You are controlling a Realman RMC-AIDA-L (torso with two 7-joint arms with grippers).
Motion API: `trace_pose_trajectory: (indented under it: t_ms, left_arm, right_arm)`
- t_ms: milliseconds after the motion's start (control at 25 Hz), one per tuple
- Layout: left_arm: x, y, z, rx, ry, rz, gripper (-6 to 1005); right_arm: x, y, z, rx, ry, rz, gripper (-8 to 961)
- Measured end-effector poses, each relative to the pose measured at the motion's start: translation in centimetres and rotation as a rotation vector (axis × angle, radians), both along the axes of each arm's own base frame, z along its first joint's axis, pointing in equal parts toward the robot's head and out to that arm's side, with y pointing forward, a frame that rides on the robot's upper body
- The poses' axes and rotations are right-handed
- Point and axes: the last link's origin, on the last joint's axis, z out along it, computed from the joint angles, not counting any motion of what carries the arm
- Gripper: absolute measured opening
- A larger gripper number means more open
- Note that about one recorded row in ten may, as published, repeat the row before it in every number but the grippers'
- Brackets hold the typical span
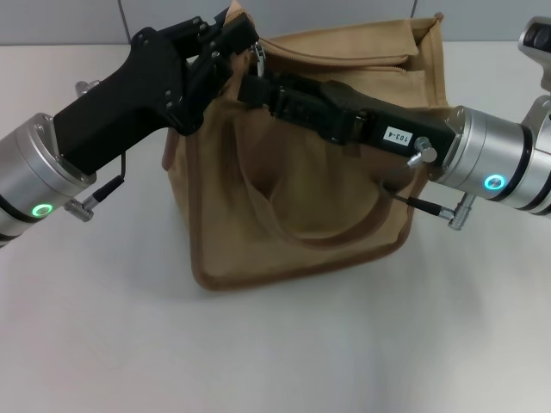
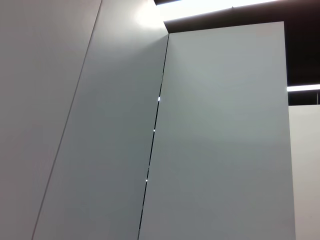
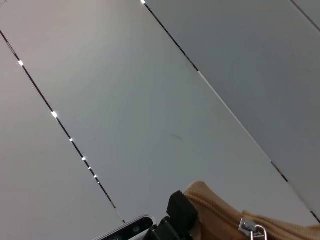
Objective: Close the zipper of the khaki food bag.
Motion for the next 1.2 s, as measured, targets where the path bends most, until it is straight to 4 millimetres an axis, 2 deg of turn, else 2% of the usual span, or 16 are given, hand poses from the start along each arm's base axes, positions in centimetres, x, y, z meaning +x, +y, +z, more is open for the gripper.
trace_pose_trajectory:
  t_ms: [200,560,720,1000,1200]
  left_arm:
    - [0.02,0.01,-0.01,0.003,0.002,-0.002,114]
    - [0.03,0.01,-0.02,0.003,0.002,-0.002,115]
    - [0.02,-0.01,-0.03,0.002,0.001,-0.002,116]
    - [-0.13,-0.12,-0.04,0.001,0.000,0.003,117]
    - [-0.32,-0.21,0.00,0.004,-0.003,0.011,117]
  right_arm:
    - [-0.04,0.08,-0.02,0.002,-0.002,-0.001,528]
    - [0.14,0.44,-0.07,0.041,-0.009,-0.018,406]
    - [0.18,0.34,-0.05,0.050,-0.009,-0.010,207]
    - [0.35,0.26,0.04,0.062,-0.009,-0.006,9]
    - [0.33,0.25,0.04,0.073,-0.014,0.004,5]
